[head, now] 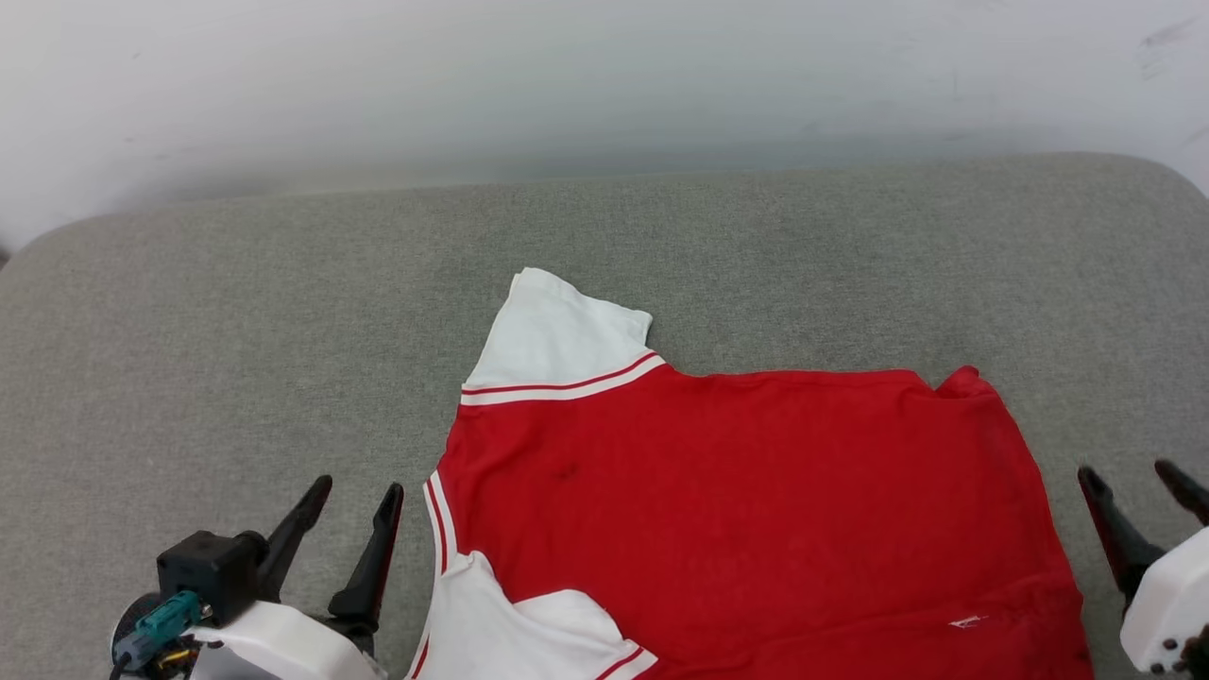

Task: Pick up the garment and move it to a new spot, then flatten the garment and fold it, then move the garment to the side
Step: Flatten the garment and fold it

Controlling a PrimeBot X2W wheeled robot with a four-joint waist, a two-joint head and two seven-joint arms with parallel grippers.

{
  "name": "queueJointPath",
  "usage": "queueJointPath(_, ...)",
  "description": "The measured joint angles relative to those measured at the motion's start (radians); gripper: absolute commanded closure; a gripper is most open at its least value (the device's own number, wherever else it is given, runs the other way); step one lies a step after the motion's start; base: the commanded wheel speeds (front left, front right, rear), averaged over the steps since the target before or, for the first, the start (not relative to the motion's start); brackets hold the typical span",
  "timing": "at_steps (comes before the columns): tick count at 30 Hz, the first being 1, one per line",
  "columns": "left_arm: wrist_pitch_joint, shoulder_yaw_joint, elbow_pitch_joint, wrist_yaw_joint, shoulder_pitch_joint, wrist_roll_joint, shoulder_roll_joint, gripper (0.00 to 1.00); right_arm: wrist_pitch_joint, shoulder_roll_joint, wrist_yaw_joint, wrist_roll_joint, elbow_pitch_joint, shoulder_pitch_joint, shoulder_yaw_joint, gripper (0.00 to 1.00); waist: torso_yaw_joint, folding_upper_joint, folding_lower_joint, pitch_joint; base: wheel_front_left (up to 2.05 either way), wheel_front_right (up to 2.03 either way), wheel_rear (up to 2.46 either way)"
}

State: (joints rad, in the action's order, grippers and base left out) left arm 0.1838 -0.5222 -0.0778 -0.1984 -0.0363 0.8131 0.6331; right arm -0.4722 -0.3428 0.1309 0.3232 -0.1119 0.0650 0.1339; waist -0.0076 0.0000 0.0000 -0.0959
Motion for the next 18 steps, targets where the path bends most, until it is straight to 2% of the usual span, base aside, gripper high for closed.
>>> queueJointPath(2, 0.043, 0.009, 0.004, -0.009, -0.010, -0.053, -0.006, 0.00, 0.078, 0.017, 0.000, 0.005, -0.018, -0.026, 0.000, 0.00, -0.003, 0.0000, 0.0000, 0.003, 0.00, 0.00, 0.00)
queueJointPath(4, 0.065, 0.034, 0.000, -0.015, -0.014, -0.072, -0.036, 0.00, 0.157, 0.027, 0.000, 0.002, -0.029, -0.038, -0.005, 0.00, -0.004, 0.0000, 0.0000, 0.007, 0.00, 0.00, 0.00)
queueJointPath(9, 0.076, 0.129, -0.022, 0.004, -0.015, -0.144, -0.114, 0.00, 0.343, 0.044, 0.000, -0.049, -0.032, -0.040, -0.023, 0.00, -0.010, 0.0000, 0.0000, 0.010, 0.00, 0.00, 0.00)
queueJointPath(13, 0.078, 0.214, -0.037, 0.054, -0.012, -0.210, -0.201, 0.00, 0.461, 0.077, 0.000, -0.065, -0.020, -0.041, -0.041, 0.00, -0.019, 0.0000, 0.0000, 0.005, 0.00, 0.00, 0.00)
queueJointPath(18, 0.078, 0.232, 0.017, 0.146, -0.004, -0.244, -0.240, 0.00, 0.573, 0.127, 0.000, -0.061, 0.017, -0.060, -0.068, 0.00, -0.050, 0.0000, 0.0000, -0.014, 0.00, 0.00, 0.00)
